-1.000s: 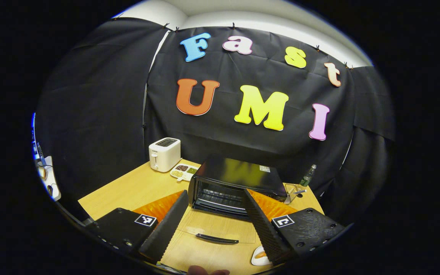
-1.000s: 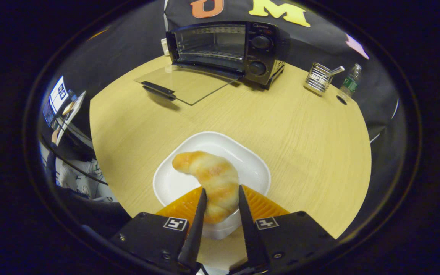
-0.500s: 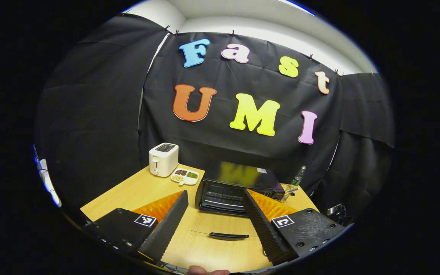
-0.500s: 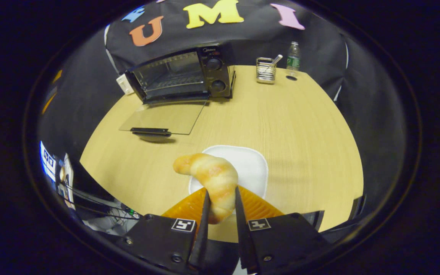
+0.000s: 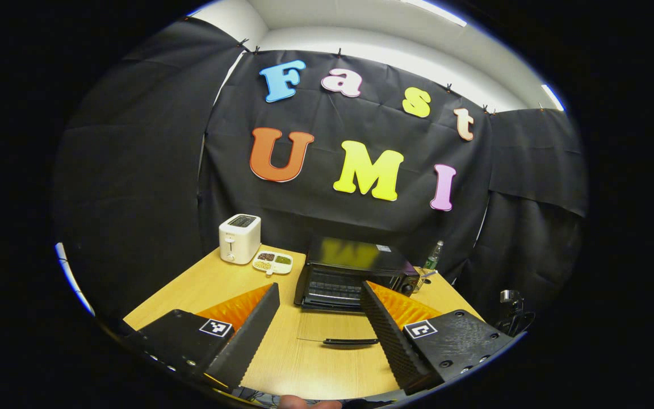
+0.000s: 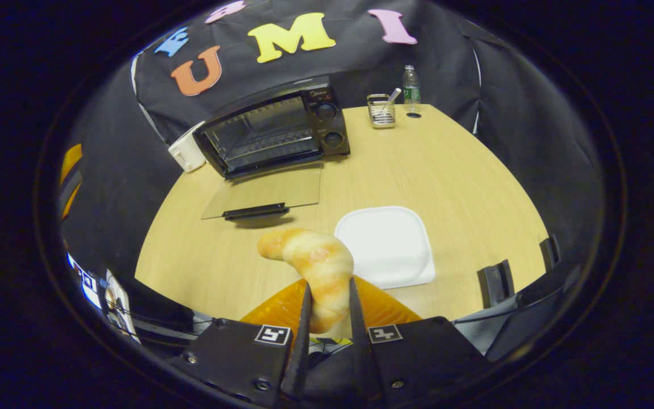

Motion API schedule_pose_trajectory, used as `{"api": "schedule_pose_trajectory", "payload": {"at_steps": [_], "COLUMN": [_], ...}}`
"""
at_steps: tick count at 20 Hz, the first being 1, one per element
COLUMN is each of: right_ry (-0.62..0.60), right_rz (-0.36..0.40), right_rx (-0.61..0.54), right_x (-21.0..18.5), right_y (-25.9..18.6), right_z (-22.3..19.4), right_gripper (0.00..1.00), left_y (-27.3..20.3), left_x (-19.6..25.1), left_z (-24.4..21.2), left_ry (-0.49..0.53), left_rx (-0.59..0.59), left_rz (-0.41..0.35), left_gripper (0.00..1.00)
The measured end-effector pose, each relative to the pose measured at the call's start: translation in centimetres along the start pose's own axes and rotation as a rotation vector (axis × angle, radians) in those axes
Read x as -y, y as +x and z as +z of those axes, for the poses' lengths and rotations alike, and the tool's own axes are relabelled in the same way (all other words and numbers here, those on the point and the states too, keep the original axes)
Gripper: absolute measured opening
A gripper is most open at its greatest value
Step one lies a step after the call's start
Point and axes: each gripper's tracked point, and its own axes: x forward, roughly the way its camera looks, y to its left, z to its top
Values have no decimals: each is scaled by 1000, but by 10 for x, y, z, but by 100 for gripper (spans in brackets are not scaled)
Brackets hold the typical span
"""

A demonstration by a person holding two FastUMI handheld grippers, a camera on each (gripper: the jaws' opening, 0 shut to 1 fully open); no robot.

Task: Open the electric oven with the left hand, put the food in, and close the electric oven.

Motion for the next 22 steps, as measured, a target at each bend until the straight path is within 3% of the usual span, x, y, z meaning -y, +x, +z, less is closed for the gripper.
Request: {"api": "schedule_pose_trajectory", "payload": {"at_steps": [7,13,22], "right_ry": [122,272,352], "right_rz": [78,136,78], "right_rx": [51,159,281], "right_x": [-69,-119,-132], "right_y": [46,98,192], "right_z": [28,94,200], "right_gripper": [35,35,34], "left_y": [-21,-38,-62], "left_x": [-39,-74,-115], "left_z": [-2,-22,-48], "left_ry": [44,85,67], "left_rx": [-21,-93,-194], "left_rz": [40,113,248], "left_gripper": [94,94,94]}}
